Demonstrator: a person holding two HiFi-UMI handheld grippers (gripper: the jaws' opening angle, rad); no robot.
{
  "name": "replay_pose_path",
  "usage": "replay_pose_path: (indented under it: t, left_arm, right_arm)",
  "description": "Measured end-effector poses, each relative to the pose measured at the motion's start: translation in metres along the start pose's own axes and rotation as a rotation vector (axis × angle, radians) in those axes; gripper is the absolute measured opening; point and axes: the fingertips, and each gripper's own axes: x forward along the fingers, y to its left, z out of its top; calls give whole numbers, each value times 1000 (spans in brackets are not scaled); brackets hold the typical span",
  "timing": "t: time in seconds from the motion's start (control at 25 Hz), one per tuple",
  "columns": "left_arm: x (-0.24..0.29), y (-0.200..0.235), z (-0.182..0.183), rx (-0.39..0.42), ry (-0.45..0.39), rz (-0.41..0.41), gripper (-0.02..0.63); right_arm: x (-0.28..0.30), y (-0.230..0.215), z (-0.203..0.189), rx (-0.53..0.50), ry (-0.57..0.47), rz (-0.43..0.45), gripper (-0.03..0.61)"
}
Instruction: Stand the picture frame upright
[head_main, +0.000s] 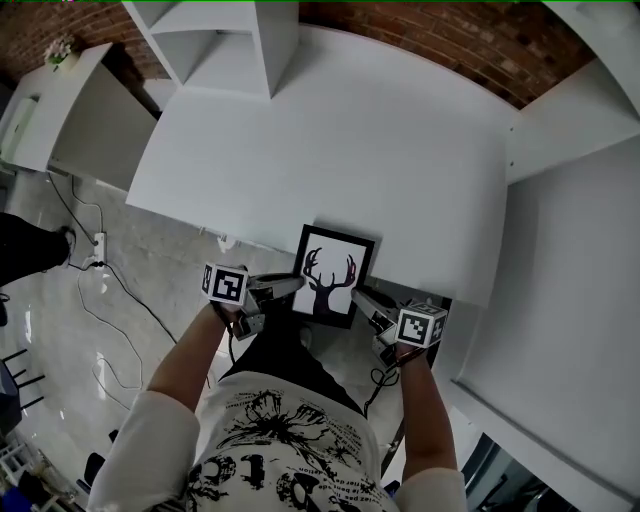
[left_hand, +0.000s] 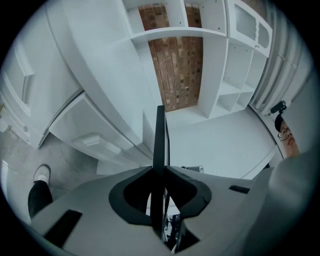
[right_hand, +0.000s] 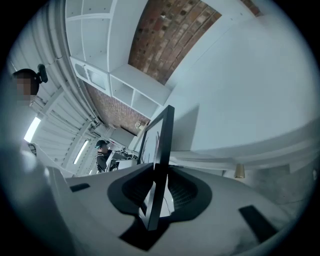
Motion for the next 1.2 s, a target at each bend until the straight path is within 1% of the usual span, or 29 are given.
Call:
replay_pose_path:
  t: [0.08,0.24,0.44,0.56,0.64,0.72,0.8,0.92,1.0,1.04,1.12,1.2]
  left_arm:
    - [-1,-5,2,18,-21,1,83]
    - [-17,-27,0,64,-51,-2,83]
    - [-31,-63,8,194,-61,6,83]
    - [-36,-75,26,280,-60,6,83]
    - [-56,-80,53,312,-56,-3,83]
    - [-78,-83,94,332,-53,-23,83]
    - [-92,-87,134,328,-66,-45,83]
    - [-112,-91,169,301,-104,-46,83]
    - [-127,-94,201,313,-110,-46,83]
    - [-136,-95,224,317,-110,-51,83]
    - [-156,-93,282,311,-107,-65,83]
    - [-173,-82,332,313,-101,-70,83]
  right_arm:
    - [-2,3,5,-26,-1,17,95]
    - [-5,32,6,-79,-7,38,95]
    - [-12,62,16,-145,-18,51,94]
    - [-9,72,33,-185,-21,62,92]
    - [11,92,51,-196,-31,56,92]
    - [41,111,82,-204,-51,44,92]
    - [66,125,117,-209,-66,42,91]
    - [92,144,151,-190,-63,59,89]
    - [114,156,176,-198,-71,64,87]
    - [128,163,194,-207,-72,58,87]
    - [168,176,241,-219,-61,36,89]
    - [207,181,279,-222,-58,29,89]
